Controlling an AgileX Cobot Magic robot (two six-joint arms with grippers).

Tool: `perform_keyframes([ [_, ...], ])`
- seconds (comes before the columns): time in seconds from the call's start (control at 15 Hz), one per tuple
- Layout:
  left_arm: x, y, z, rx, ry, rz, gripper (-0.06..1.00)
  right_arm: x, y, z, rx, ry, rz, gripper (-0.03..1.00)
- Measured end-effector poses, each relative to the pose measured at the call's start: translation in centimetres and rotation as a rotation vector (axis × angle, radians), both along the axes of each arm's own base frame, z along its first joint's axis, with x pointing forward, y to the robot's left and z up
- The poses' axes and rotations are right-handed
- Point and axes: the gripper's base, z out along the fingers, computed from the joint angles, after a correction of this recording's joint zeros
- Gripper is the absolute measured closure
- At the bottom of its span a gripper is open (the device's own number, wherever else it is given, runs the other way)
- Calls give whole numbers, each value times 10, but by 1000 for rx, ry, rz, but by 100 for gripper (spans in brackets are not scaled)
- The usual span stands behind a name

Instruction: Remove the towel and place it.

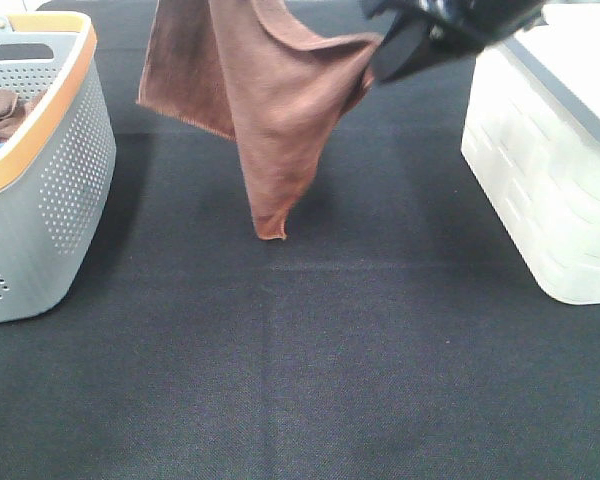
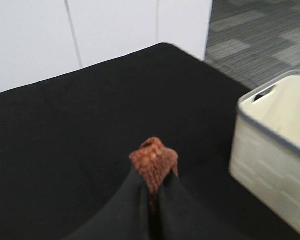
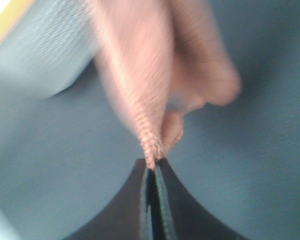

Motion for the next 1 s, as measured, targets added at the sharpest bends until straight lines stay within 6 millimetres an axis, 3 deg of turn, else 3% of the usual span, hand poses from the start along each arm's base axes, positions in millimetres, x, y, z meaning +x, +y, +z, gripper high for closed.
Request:
perform_keyframes([
  [0.27, 28, -3, -25, 74, -82, 69, 94, 55, -2, 23, -104, -110, -128, 97],
  [0.33, 45, -2, -37, 67, -141, 87, 94, 72, -3, 25, -116, -122, -149, 97],
  [0.47, 70, 7, -53, 28, -243, 126, 94, 120, -18, 25, -115, -159, -237, 97],
  [0.67, 103, 20, -75, -78, -481, 174, 94, 165, -47, 33, -80, -263, -337, 97],
  [0.87, 124, 16, -119, -114, -581, 173, 94, 194, -71, 32, -29, -372, -412, 97],
  [0.93, 130, 13, -139, -95, -537, 166, 94, 198, -76, 25, -39, -355, -415, 97],
  [1.0, 135, 8, -167, -37, -378, 159, 94, 200, -77, 14, -72, -309, -395, 97],
])
